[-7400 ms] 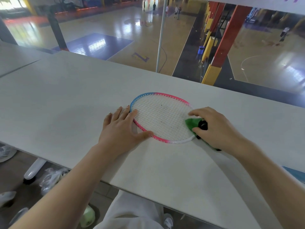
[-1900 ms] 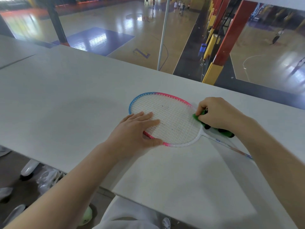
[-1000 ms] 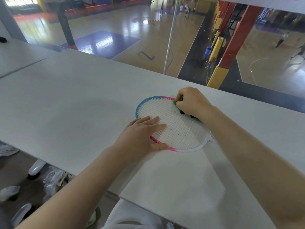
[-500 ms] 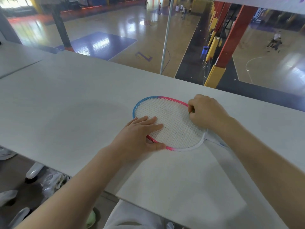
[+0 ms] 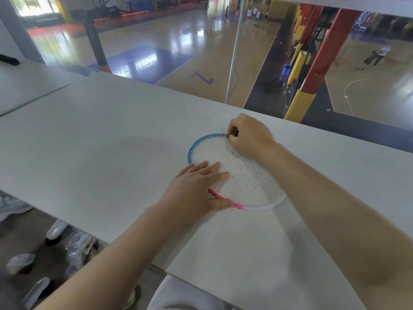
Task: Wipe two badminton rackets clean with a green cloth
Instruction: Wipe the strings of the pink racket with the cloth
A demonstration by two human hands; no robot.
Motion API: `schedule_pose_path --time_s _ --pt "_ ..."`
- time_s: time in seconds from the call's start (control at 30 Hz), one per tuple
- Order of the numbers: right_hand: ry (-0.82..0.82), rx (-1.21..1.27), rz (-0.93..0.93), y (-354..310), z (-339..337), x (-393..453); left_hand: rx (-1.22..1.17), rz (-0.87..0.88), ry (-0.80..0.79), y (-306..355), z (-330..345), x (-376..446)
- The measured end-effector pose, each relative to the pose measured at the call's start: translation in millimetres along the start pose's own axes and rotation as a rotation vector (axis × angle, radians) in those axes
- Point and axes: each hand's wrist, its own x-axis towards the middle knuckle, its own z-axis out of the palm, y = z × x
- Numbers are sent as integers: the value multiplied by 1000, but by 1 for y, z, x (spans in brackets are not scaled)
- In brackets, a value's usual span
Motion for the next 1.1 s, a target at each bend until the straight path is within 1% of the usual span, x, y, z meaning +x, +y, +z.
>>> schedule_pose_path --time_s 0.3,0.47,0.67,0.73,0.83,0.9,1.0,1.1 --pt "-178 -44 317 29 -36 -35 77 5 -2 5 -3 -1" --pt "-247 -114 416 36 -49 -58 76 -3 -16 5 -4 -1" --pt "-337 -86 476 35 -67 -79 32 -8 -12 2 0 0" --pt "-275 -47 467 37 -70 -87 27 -11 -10 2 0 0" --pt "-92 16 441 48 -71 -106 8 -23 -12 2 2 0" --pt "1 -29 402 64 -71 -118 1 -23 -28 1 3 0" --pt "26 -134 358 88 -69 -135 28 -3 -25 -2 5 0" --pt "38 -186 347 100 -69 -152 46 12 5 -4 7 -2"
